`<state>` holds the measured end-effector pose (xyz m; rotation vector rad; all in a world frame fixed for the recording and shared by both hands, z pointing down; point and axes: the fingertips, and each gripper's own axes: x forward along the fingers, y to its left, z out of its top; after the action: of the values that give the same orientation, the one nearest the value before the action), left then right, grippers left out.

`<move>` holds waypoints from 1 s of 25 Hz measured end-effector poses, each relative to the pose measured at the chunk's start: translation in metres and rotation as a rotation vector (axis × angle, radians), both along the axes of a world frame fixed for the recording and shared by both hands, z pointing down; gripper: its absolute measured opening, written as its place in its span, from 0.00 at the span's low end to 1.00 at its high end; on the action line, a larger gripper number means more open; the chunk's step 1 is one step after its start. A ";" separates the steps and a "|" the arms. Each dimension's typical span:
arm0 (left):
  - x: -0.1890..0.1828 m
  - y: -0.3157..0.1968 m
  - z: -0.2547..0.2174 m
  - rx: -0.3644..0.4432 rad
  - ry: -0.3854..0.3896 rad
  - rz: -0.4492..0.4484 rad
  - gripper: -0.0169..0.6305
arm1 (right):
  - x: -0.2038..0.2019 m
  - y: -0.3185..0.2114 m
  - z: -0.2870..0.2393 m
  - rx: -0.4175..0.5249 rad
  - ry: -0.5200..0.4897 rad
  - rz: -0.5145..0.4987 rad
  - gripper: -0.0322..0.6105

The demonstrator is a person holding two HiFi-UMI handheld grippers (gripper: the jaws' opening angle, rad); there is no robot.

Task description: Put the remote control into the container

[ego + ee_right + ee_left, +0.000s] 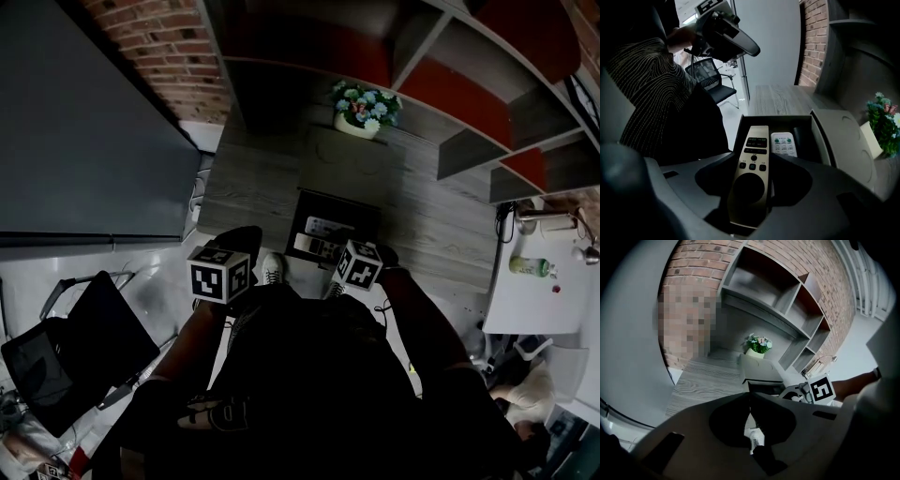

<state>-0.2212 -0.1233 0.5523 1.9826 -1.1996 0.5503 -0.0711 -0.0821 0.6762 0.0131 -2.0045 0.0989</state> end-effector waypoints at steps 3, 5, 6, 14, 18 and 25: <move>-0.005 -0.006 -0.003 0.001 0.034 0.003 0.04 | -0.002 -0.002 0.001 -0.006 0.019 0.002 0.39; -0.006 -0.010 -0.005 0.004 0.042 0.019 0.04 | -0.004 -0.003 -0.002 -0.008 0.010 0.021 0.39; -0.006 -0.012 -0.005 0.006 0.043 0.032 0.04 | -0.005 -0.004 -0.004 -0.004 0.005 0.036 0.39; 0.015 -0.024 -0.012 0.044 0.017 0.224 0.04 | -0.005 -0.046 -0.064 0.102 -0.304 0.642 0.39; 0.029 -0.022 -0.018 0.064 0.013 0.323 0.04 | 0.010 -0.052 -0.111 0.089 -0.559 0.985 0.31; 0.052 -0.028 -0.057 0.176 0.037 0.348 0.04 | 0.033 -0.041 -0.185 0.044 -0.832 1.204 0.06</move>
<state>-0.1688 -0.1509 0.4950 2.3627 -0.9095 0.5927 -0.0378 -0.1232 0.4912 1.4015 -2.5125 0.9439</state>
